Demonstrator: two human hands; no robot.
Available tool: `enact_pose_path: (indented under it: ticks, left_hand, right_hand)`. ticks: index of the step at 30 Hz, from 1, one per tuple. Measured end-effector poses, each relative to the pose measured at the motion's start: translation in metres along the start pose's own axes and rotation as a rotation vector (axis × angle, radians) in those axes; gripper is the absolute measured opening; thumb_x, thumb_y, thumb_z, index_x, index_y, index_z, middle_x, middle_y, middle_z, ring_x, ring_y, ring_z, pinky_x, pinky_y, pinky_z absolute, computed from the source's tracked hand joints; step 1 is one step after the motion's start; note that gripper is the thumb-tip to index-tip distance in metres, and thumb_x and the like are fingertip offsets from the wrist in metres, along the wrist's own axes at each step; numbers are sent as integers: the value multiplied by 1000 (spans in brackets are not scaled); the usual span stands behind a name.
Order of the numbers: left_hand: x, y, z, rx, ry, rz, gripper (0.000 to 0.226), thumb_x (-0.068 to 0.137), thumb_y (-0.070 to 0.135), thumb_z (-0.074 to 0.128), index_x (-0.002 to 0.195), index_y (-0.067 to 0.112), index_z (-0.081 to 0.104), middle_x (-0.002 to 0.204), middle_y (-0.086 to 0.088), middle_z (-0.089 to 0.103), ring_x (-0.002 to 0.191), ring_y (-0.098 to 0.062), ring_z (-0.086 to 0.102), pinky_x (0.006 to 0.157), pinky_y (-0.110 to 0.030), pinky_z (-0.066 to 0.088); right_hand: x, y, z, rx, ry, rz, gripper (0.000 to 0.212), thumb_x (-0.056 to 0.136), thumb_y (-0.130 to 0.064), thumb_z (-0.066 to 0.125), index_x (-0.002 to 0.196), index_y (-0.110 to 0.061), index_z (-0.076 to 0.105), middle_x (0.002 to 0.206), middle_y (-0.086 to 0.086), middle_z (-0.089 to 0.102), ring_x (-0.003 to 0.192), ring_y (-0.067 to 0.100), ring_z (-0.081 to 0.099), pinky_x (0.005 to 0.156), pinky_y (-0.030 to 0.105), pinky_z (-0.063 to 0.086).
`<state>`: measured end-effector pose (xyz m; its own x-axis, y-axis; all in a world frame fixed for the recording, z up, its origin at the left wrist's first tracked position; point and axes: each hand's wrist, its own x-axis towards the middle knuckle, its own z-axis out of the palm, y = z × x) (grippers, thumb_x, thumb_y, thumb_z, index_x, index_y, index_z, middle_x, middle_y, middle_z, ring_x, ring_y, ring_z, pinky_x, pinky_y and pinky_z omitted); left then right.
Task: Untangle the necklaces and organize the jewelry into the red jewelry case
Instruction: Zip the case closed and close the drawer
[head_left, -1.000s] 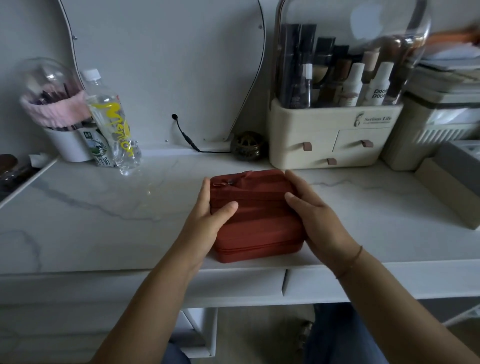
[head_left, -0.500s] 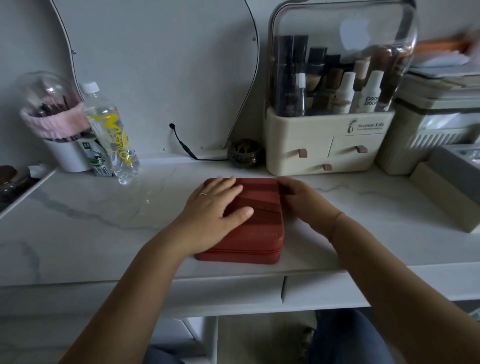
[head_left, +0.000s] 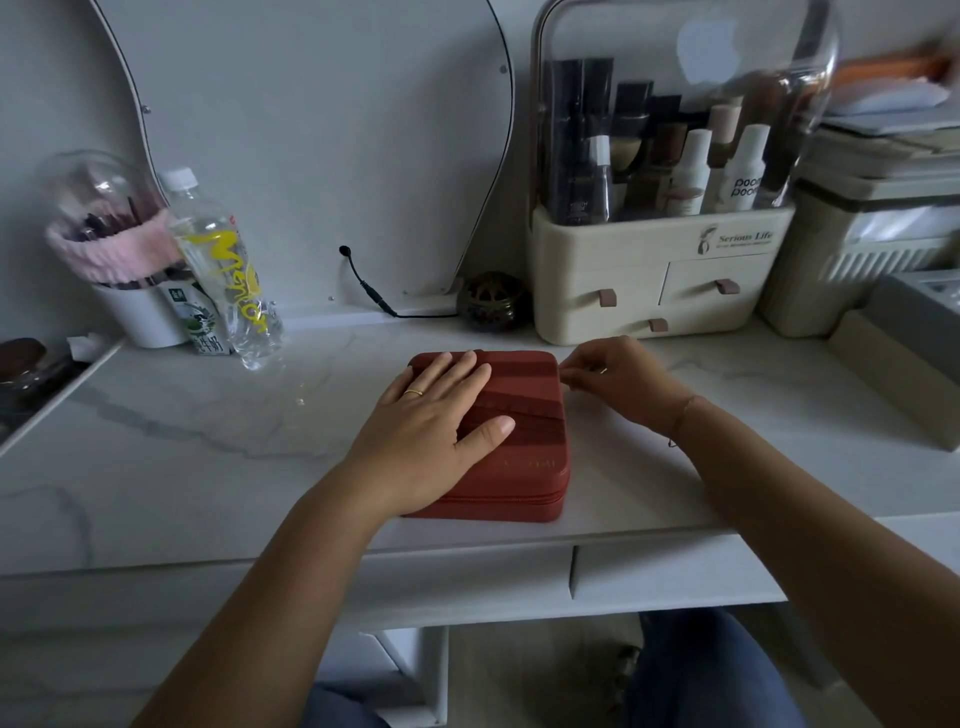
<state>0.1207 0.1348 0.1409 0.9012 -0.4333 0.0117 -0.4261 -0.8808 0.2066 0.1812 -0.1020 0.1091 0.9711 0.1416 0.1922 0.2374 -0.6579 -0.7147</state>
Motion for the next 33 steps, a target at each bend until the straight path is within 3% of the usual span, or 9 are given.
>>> enact_pose_path:
  ticks: [3,11,17,25,28,33]
  left_hand:
    - [1,0,0,6,-6,-7,69,92,63,17,152,34,3,159,18,-6,143,1,-14,118,-28,-9]
    - [2,-1,1,6,-12,-11,68,92,63,18,152,34,5,159,17,-5,144,1,-13,118,-29,-8]
    - [1,-1,2,8,3,-10,68,93,63,19,152,33,6,160,16,-3,144,0,-11,119,-30,-5]
    - [2,1,5,18,55,-16,65,96,59,21,153,31,9,160,14,0,145,-1,-7,119,-31,-3]
    - [2,2,7,22,89,-18,63,97,57,23,153,29,12,160,13,3,146,-3,-4,119,-32,-1]
    - [4,-1,12,-25,190,10,61,96,57,31,150,29,25,159,13,15,146,-5,6,119,-34,5]
  right_hand:
    - [-7,0,-6,-92,25,-42,7,86,-18,67,82,-14,71,77,-3,66,67,2,54,65,18,40]
    - [-62,-14,-15,-233,-13,-207,8,88,-21,65,89,-19,72,83,-7,66,73,4,56,66,12,42]
    - [-115,-31,-7,-105,-54,-188,7,86,-15,66,87,-18,72,79,-11,65,75,4,57,66,10,40]
    - [-151,-52,35,-8,99,-197,5,85,-13,68,88,-14,71,78,-25,57,72,-14,54,66,3,38]
    - [-153,-64,57,35,167,-164,5,85,-16,67,89,-16,71,76,-29,54,69,-8,56,66,8,43]
    - [-151,-87,97,159,236,-70,12,88,-12,62,96,-14,70,79,-6,67,63,10,63,64,32,54]
